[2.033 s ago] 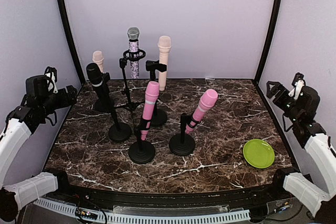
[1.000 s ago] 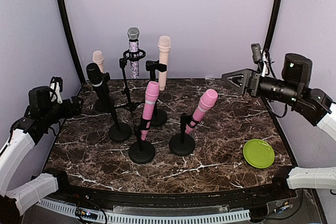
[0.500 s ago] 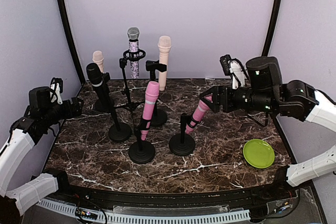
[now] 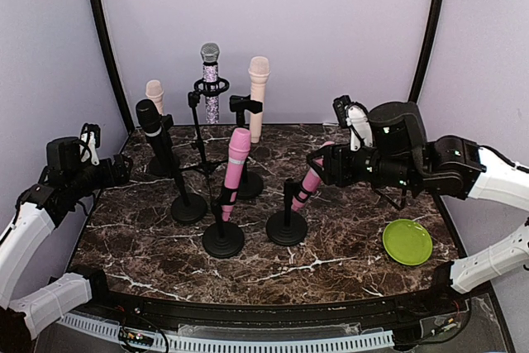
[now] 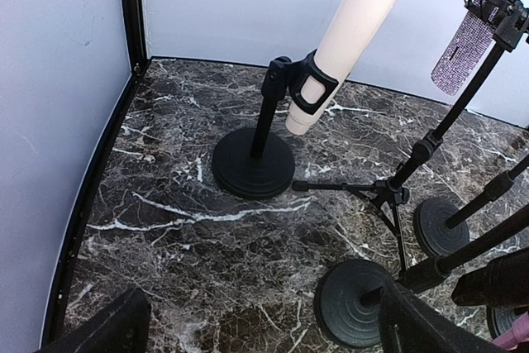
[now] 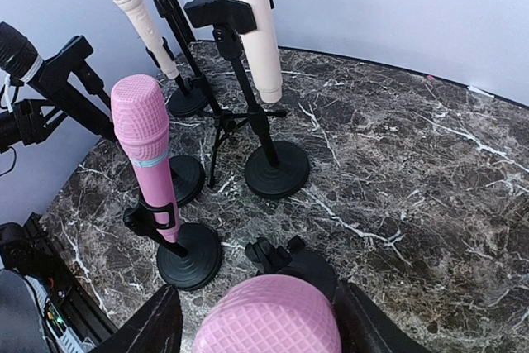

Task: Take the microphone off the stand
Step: Pick up the microphone stand with the microphone from the center of the board.

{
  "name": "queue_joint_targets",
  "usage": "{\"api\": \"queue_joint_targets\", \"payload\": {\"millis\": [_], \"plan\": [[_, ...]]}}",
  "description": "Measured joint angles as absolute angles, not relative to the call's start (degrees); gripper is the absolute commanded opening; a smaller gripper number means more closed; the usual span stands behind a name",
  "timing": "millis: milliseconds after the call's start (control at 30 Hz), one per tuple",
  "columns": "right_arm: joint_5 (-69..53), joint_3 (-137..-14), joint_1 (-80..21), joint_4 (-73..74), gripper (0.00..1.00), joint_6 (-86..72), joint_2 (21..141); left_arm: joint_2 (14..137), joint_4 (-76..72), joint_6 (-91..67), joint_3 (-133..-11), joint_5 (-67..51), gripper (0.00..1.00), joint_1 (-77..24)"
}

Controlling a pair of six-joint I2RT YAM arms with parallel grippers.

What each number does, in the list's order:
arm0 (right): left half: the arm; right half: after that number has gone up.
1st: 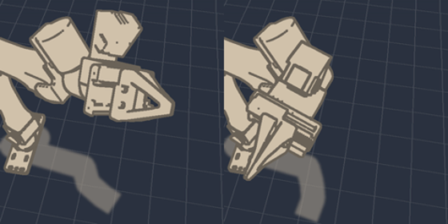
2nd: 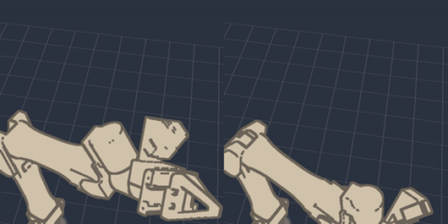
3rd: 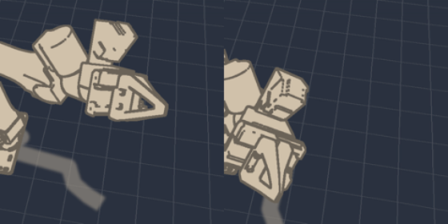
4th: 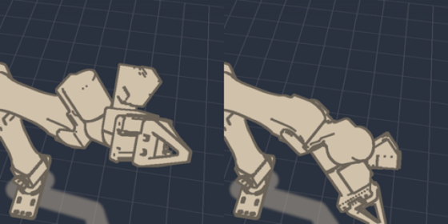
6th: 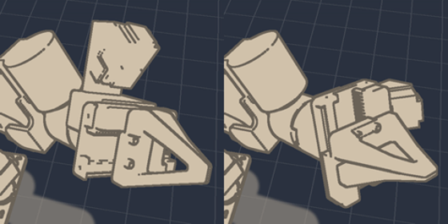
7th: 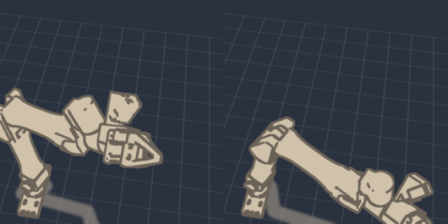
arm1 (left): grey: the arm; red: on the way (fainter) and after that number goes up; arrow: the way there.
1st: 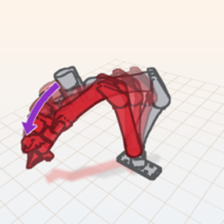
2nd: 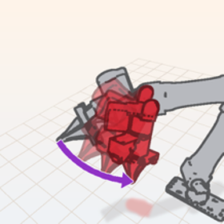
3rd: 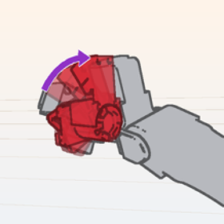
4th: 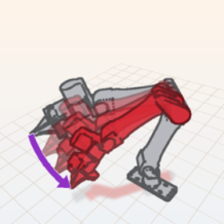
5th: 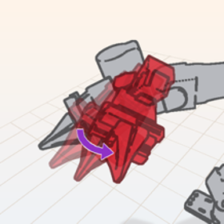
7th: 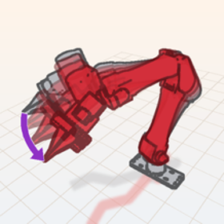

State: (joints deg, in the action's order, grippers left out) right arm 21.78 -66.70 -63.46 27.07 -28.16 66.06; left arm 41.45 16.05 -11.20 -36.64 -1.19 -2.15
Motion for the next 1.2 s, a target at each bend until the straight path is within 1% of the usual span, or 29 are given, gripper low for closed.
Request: {"api": "queue_joint_targets", "payload": {"millis": [100,200,333,433,567,700,867,1000,1200], "plan": [[22.81,-64.16,-64.05,24.88,0.47,-28.84,65.21,41.21,15.99,-11.2,-36.64,-2.76,0.98,-2.15],[23.75,-62.52,-64.14,22.98,0.42,-28.93,64.62,40.38,15.29,-11.14,-36.64,-6.02,0.94,-2.15],[24.69,-61.39,-64.14,21.54,0.32,-28.38,64.05,39.64,12.53,-11.16,-36.62,-12.73,0.92,-2.15],[24.82,-60.34,-64.14,20.05,0.27,-27.57,63.48,39.68,11.14,-11.27,-36.6,-17.28,0.9,-2.37],[24.58,-60.14,-64.05,19.7,0.24,-26.33,63.33,38.76,11.92,-13.15,-36.6,-20.21,0.88,-2.87],[21.54,-60.07,-62.59,20.14,0.23,-24.38,62.54,35.68,16.53,-18.13,-36.64,-23.57,0.86,-2.92],[17.04,-60.07,-60.64,22.83,0.23,-21.5,60.12,29.12,22.02,-23.7,-36.64,-31.77,0.83,-2.92],[13.91,-60.1,-60.2,25.17,0.23,-19.9,58.06,25.61,23.53,-24.47,-36.4,-39.88,0.82,-3.29],[8.71,-60.1,-60.2,26.17,0.24,-19.46,57.36,25.69,24.56,-23.0,-36.23,-45.45,0.81,-4.82]]}}
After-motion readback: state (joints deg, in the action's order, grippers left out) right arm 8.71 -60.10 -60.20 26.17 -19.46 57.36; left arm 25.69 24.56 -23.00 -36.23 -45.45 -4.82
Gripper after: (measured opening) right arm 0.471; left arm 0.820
